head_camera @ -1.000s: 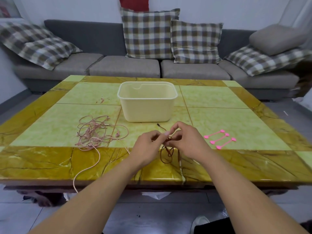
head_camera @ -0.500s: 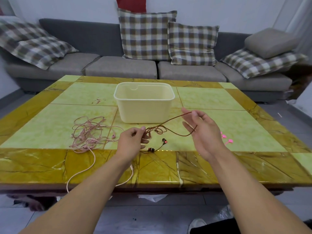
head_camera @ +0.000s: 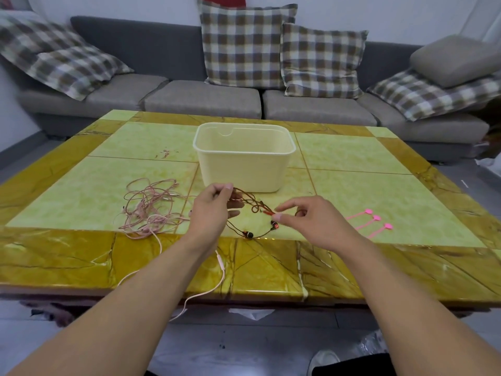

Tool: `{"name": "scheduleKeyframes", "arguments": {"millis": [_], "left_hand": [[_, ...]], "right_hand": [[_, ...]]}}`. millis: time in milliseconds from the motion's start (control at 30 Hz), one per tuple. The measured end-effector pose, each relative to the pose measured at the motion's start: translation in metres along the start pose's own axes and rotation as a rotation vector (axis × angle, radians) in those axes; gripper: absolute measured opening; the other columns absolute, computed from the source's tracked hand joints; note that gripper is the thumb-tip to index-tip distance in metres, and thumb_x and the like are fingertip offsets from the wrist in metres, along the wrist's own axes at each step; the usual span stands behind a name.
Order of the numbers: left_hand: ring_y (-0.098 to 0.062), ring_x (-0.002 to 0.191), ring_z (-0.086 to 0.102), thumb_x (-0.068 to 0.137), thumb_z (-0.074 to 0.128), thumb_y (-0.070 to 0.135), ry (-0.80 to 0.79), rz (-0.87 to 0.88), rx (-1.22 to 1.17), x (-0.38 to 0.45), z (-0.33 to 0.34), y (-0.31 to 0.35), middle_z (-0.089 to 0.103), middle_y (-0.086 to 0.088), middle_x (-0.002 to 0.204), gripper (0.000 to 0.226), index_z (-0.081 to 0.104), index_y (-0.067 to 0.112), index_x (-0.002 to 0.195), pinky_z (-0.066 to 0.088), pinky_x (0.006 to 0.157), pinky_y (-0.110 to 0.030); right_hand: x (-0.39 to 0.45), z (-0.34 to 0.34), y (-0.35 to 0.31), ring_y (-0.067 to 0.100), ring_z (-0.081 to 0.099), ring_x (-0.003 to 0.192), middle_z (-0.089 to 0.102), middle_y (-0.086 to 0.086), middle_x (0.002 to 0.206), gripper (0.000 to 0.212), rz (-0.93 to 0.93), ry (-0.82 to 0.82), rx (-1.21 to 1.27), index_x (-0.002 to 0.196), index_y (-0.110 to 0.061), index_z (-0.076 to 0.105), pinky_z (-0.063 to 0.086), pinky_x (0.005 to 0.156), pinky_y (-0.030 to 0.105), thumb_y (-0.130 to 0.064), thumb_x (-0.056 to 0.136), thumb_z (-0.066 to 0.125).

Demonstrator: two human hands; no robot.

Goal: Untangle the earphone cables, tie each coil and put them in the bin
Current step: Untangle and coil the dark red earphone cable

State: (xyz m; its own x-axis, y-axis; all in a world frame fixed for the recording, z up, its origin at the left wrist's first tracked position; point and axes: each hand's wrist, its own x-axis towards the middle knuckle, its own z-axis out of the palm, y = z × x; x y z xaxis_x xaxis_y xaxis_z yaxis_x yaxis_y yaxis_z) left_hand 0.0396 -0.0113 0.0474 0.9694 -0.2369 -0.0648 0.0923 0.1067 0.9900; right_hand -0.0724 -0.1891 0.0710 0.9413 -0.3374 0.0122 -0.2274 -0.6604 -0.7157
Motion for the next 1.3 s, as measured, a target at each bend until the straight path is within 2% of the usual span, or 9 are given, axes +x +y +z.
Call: {"name": "scheduleKeyframes", "arguments": {"millis": [200,400,567,667,833,933,1100,1200,1300], "left_hand": [[-0.013,0.068,0.061,0.104,0.054,0.024,0.027,-0.025,-0.05,0.0,-0.004,0.006,0.061,0.001,0.068,0.018,0.064,0.011,0.097,0.058,0.071,-0.029],[-0.015,0.069,0.054,0.097,0.064,0.039,0.031,0.014,0.208,0.002,-0.015,0.003,0.06,0.001,0.078,0.024,0.071,0.016,0.092,0.051,0.077,-0.034],[-0.014,0.064,0.048,0.091,0.068,0.05,-0.075,0.138,0.337,-0.004,-0.014,0.006,0.054,-0.004,0.07,0.048,0.064,0.002,0.081,0.047,0.067,-0.031],[-0.009,0.052,0.038,0.084,0.075,0.053,-0.128,0.136,0.338,-0.005,-0.014,0.009,0.042,0.006,0.057,0.05,0.059,0.006,0.075,0.038,0.059,-0.026],[-0.009,0.074,0.06,0.089,0.073,0.046,-0.178,0.16,0.408,-0.003,-0.018,0.005,0.064,0.014,0.07,0.028,0.074,0.02,0.078,0.044,0.073,-0.026],[0.008,0.075,0.063,0.095,0.067,0.04,-0.132,0.167,0.407,-0.002,-0.018,0.003,0.069,0.024,0.073,0.026,0.075,0.019,0.083,0.042,0.066,-0.019],[0.006,0.042,0.046,0.1,0.06,0.036,-0.102,0.17,0.381,-0.001,-0.016,0.002,0.05,0.024,0.044,0.03,0.07,0.009,0.089,0.03,0.05,-0.018],[0.005,0.044,0.047,0.1,0.06,0.038,-0.097,0.168,0.379,-0.001,-0.017,0.001,0.053,0.023,0.049,0.031,0.07,0.011,0.089,0.031,0.05,-0.017],[0.003,0.047,0.047,0.098,0.062,0.041,-0.097,0.147,0.397,0.001,-0.018,-0.003,0.058,0.017,0.059,0.03,0.073,0.015,0.087,0.034,0.056,-0.022]], "right_hand": [[0.0,0.007,-0.005,-0.001,0.059,0.076,0.066,-0.024,0.077,0.014,0.028,0.035,-0.054,0.086,-0.034,0.077,0.044,0.068,0.028,-0.04,0.095,0.067],[0.003,0.007,-0.011,0.022,0.071,0.108,0.078,0.003,0.1,0.021,0.04,0.254,0.793,0.091,-0.014,0.059,0.047,0.104,0.037,-0.014,0.108,0.046],[-0.002,0.0,-0.022,0.03,0.074,0.099,0.074,0.012,0.104,0.022,0.072,0.284,1.33,0.096,-0.014,0.054,0.058,0.075,0.037,-0.016,0.11,0.037],[0.002,-0.005,-0.019,0.022,0.074,0.102,0.075,0.002,0.116,0.019,0.106,0.257,1.353,0.1,-0.02,0.051,0.042,0.053,0.025,-0.022,0.11,0.035],[0.005,-0.007,-0.016,0.02,0.067,0.066,0.05,0.0,0.059,0.026,0.112,0.238,1.522,0.088,-0.016,0.05,0.057,0.077,0.035,-0.02,0.11,0.036],[0.005,-0.008,-0.017,0.011,0.029,0.048,0.036,-0.009,0.054,0.023,0.136,0.24,1.146,0.089,-0.016,0.052,0.038,0.047,0.021,-0.025,0.109,0.044],[-0.007,0.006,-0.022,-0.004,0.051,0.065,0.059,-0.022,0.075,0.035,0.053,-0.084,0.032,0.108,-0.034,0.074,0.04,0.066,0.025,-0.06,0.084,0.072],[-0.008,0.013,-0.023,0.003,0.037,0.046,0.046,-0.016,0.048,0.017,-0.022,-0.129,0.017,0.084,-0.029,0.077,0.028,0.055,0.027,-0.046,0.089,0.075],[-0.006,0.01,-0.029,-0.002,0.048,0.06,0.058,-0.019,0.066,0.011,-0.106,0.133,0.378,0.083,-0.032,0.074,0.037,0.065,0.019,-0.035,0.094,0.07]]}}
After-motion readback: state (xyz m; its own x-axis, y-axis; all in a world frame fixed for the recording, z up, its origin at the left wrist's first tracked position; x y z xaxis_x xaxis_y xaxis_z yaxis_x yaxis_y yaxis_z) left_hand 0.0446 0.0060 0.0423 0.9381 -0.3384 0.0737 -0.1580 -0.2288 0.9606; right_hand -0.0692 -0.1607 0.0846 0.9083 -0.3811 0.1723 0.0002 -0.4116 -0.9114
